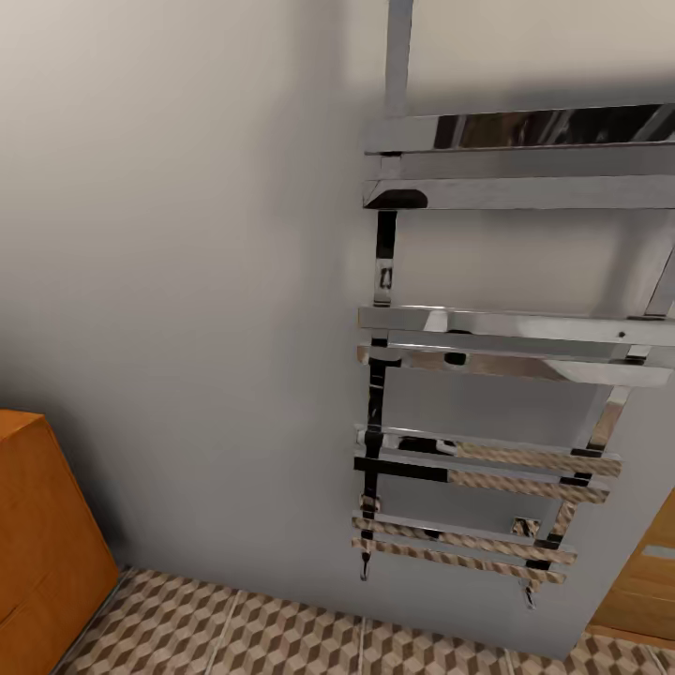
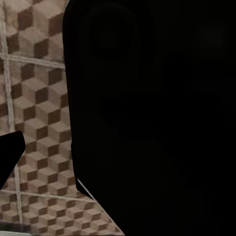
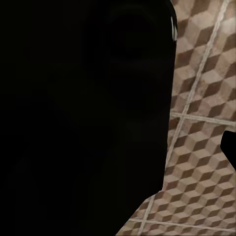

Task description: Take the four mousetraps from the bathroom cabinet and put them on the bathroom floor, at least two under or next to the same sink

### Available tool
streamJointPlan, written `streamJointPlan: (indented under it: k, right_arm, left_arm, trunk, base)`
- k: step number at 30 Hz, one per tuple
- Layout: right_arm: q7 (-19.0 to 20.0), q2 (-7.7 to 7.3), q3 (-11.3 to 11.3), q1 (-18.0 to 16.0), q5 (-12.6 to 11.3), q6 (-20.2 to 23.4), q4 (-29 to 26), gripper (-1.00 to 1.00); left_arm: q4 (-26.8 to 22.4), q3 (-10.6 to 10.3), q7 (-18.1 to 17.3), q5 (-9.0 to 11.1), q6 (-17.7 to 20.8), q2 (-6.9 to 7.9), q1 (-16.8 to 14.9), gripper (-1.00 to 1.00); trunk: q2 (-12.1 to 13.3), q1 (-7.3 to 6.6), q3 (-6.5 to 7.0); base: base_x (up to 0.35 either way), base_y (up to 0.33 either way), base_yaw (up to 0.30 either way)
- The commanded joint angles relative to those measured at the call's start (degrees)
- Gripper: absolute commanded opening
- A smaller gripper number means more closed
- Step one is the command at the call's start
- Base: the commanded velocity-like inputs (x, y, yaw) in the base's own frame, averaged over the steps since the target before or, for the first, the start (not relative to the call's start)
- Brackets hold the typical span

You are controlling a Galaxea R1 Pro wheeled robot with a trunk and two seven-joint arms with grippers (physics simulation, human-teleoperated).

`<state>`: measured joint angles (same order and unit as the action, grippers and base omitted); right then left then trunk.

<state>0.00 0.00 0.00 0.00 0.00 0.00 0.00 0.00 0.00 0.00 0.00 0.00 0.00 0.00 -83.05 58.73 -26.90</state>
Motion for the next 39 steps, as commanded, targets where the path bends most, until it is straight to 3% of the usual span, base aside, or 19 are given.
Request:
streamJointPlan:
  k: [1,10,18,24,39]
  right_arm:
    - [0.00,0.00,0.00,0.00,0.00,0.00,0.00,1.00]
    - [0.17,0.19,-0.10,0.09,0.81,0.12,-0.17,1.00]
    - [0.17,0.18,-0.17,-0.07,0.87,-0.06,-0.17,1.00]
    - [0.17,0.18,-0.18,-0.08,0.88,-0.08,-0.17,1.00]
    - [0.10,0.18,-0.18,-0.09,0.88,-0.24,-0.17,1.00]
  left_arm:
    - [0.00,0.00,0.00,0.00,0.00,0.00,0.00,1.00]
    - [-0.95,1.52,-0.18,0.08,-0.38,-0.37,0.12,1.00]
    - [-1.22,2.15,-0.10,2.65,-2.95,-0.51,0.04,1.00]
    - [-1.23,2.18,-0.10,3.12,-3.77,-0.52,0.06,1.00]
    - [-1.23,2.20,-0.09,3.25,-3.86,-0.53,0.05,1.00]
  trunk:
    - [-0.03,0.00,-0.03]
    - [-0.03,0.00,-0.03]
    - [-0.03,0.00,-0.03]
    - [-0.03,0.00,-0.03]
    - [-0.03,0.00,-0.03]
  base:
    - [0.000,0.000,0.000]
    - [0.000,0.000,0.000]
    - [0.000,0.000,0.000]
    - [0.000,0.000,0.016]
    - [0.000,0.000,0.230]
